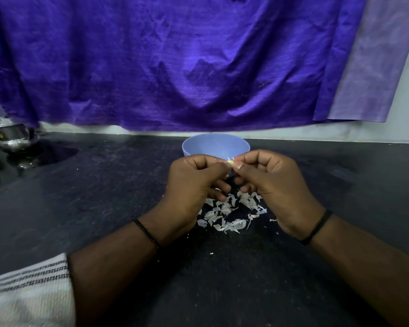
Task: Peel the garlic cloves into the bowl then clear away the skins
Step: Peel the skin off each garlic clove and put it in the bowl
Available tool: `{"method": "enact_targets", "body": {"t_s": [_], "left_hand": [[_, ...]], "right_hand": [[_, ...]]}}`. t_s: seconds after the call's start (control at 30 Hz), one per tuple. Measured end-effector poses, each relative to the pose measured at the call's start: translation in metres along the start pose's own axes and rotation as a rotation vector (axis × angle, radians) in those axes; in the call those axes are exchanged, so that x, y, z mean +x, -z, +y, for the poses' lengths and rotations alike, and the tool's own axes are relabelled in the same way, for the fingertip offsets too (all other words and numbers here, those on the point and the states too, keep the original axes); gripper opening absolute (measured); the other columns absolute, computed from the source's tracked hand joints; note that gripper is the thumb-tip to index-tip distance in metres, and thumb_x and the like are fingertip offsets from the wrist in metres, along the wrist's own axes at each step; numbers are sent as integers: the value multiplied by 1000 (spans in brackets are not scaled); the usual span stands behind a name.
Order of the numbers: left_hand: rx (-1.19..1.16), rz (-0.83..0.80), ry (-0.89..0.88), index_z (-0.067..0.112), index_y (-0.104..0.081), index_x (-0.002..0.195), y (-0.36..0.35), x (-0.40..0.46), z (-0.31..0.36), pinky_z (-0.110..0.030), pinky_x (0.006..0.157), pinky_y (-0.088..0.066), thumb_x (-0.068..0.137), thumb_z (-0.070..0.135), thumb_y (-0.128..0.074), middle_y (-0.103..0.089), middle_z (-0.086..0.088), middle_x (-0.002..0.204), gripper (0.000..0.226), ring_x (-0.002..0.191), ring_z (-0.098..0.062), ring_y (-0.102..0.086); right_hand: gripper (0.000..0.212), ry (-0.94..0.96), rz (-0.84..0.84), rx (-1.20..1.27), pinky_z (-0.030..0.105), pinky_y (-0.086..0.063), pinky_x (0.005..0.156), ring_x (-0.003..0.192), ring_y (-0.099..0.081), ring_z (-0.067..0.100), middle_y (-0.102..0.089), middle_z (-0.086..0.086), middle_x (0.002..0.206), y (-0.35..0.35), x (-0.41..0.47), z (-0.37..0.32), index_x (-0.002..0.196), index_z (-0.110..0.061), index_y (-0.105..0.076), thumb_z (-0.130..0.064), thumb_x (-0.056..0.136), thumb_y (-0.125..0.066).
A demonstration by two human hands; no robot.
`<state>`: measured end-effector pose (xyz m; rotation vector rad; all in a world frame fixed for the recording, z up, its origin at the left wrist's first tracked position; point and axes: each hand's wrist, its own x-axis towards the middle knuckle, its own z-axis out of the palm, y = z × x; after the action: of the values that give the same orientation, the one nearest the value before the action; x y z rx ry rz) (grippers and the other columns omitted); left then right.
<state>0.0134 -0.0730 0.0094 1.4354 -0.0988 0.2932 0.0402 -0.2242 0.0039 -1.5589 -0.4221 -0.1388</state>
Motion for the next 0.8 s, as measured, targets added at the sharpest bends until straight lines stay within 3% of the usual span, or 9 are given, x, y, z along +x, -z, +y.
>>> {"method": "enact_targets", "body": {"t_s": [0.33,0.57,0.8], "left_hand": [[46,22,35,-5,-67,78,2,2,-2,-26,41,-48,85,-2,-68,-63,-13,65,8,48,-18,-57],[59,11,28,-4,-66,78,2,3,-3,-26,43,-47,84,-1,-69,-62,-7,60,8,48,-17,-55],[79,4,4,-2,-68,78,2,3,-4,-27,44,-47,84,-1,-68,-64,-8,62,7,49,-17,-55]], "right_hand": [[4,198,-8,-281,15,-50,64,71,-68,2,-75,-7,79,1,-1,-1,90,-16,-75,-12,87,-75],[6,155,-10,-318,19,-53,64,73,-70,9,-74,-5,79,0,1,0,89,-22,-74,-16,90,-71],[10,15,-60,-223,21,-52,58,65,-64,8,-71,2,78,-2,0,-1,95,-14,-70,-13,97,-60]]}}
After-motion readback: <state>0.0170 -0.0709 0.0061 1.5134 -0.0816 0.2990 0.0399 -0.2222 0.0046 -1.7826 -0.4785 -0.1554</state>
